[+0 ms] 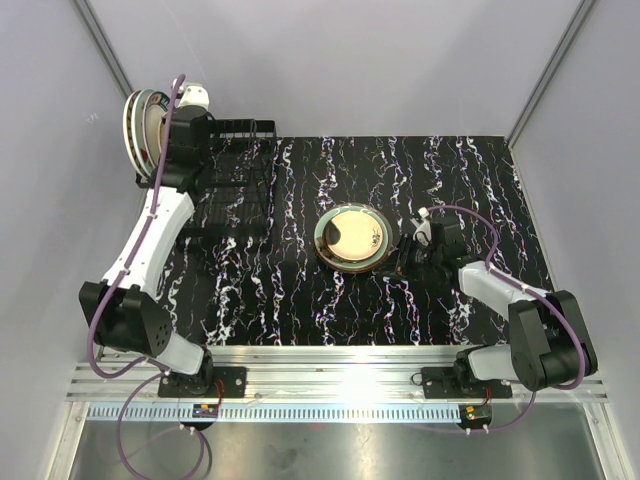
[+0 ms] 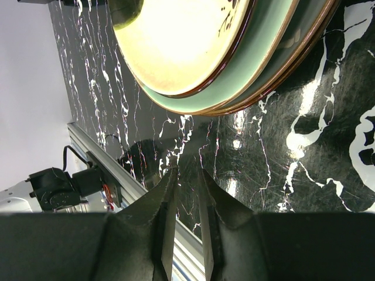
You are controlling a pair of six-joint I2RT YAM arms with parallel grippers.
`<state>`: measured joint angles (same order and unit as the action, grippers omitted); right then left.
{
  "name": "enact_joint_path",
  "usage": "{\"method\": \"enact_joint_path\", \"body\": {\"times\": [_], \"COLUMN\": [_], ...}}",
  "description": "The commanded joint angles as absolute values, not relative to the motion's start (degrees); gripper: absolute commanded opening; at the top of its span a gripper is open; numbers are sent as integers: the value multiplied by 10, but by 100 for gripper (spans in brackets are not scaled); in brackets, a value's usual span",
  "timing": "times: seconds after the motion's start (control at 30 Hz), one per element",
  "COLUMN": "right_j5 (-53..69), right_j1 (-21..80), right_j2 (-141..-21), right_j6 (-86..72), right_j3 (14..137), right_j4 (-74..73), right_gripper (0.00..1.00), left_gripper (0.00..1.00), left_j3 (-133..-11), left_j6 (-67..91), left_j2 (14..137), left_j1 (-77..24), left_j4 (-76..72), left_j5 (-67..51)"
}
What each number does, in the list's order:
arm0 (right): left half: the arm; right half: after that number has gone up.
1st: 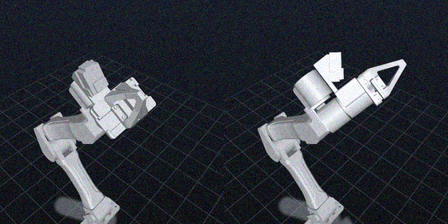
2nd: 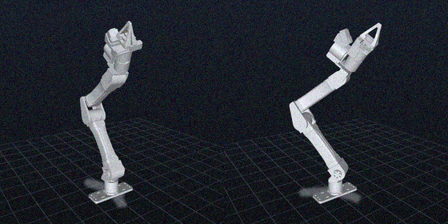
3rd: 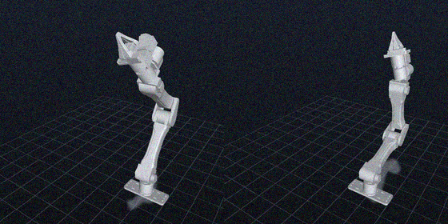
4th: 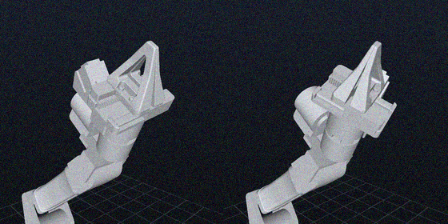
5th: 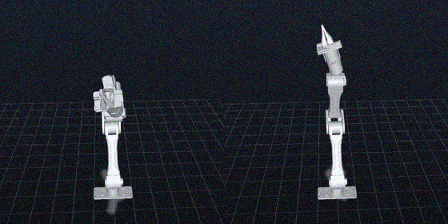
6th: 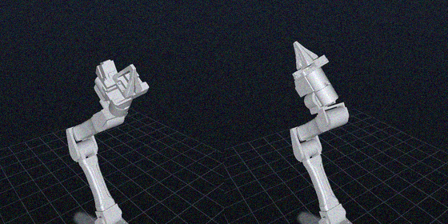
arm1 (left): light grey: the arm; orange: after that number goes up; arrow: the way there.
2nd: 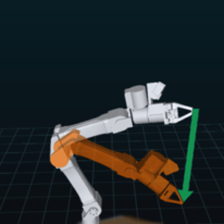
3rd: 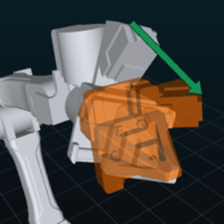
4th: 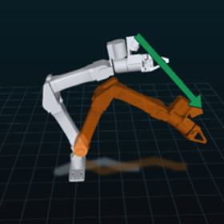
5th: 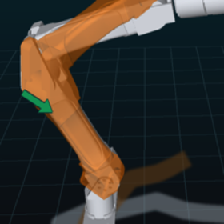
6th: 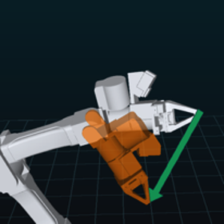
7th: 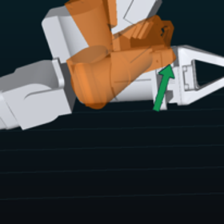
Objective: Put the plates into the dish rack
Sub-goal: Insert the plate into the dish rack
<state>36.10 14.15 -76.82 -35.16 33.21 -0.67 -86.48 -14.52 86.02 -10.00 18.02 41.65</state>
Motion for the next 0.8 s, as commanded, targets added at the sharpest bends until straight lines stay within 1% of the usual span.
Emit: {"method": "enact_joint_path", "body": {"times": [0.0, 0.33, 0.77], "right_j5": [360, 360, 362], "right_j1": [144, 144, 144], "right_j2": [-769, -771, -773], "right_j6": [-340, -339, -341], "right_j3": [352, 352, 352], "right_j4": [11, 12, 13], "right_gripper": [27, 27, 28], "left_gripper": [0, 0, 0], "left_j3": [-866, -872, -874], "left_j6": [-136, -135, -127], "left_j2": [866, 877, 845], "left_j1": [-97, -97, -96], "left_j4": [167, 184, 190], "left_j5": [417, 440, 471]}}
